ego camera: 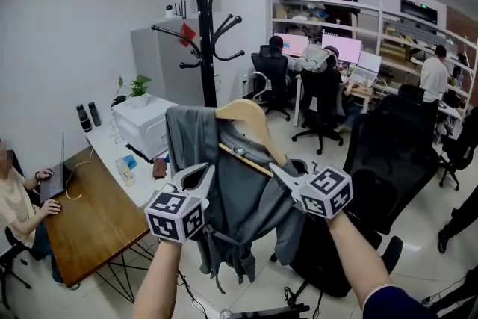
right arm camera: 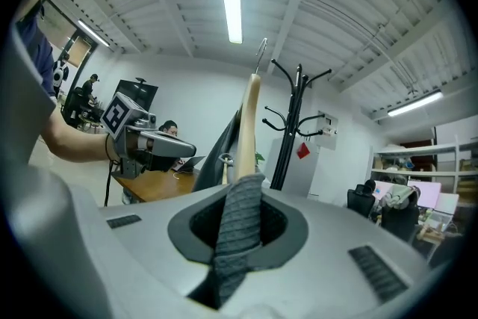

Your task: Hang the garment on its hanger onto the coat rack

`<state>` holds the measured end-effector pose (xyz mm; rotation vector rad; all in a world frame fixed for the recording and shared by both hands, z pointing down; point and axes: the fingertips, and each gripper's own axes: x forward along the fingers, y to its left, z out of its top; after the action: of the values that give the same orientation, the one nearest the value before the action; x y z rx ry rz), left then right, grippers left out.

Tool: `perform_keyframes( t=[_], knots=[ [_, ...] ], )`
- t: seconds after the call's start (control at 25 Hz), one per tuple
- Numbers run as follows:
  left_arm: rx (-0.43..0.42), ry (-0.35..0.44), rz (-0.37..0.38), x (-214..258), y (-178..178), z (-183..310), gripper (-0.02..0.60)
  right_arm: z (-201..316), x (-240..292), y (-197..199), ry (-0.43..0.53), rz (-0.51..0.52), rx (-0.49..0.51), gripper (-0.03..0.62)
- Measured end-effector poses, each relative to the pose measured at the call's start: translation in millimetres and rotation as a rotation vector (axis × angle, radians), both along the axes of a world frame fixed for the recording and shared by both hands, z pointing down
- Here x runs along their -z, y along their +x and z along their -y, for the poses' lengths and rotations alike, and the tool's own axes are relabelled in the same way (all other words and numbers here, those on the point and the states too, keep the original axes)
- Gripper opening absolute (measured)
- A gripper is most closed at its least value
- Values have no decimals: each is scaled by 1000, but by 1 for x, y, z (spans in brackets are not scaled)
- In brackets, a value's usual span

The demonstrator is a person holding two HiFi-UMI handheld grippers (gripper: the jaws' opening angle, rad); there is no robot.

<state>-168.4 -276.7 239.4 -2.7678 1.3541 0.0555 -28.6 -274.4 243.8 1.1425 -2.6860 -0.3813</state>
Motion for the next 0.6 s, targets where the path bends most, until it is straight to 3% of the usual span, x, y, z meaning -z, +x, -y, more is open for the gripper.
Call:
perform_keyframes(
  t=[0.4, 0.6],
  knots=[
    [-56, -35, 2, -8, -29, 52, 2, 70, -2, -49, -13, -62, -51, 41],
    [-41, -30, 0, -4, -34, 79, 2, 104, 4, -62, -19, -60, -37, 41]
  ],
)
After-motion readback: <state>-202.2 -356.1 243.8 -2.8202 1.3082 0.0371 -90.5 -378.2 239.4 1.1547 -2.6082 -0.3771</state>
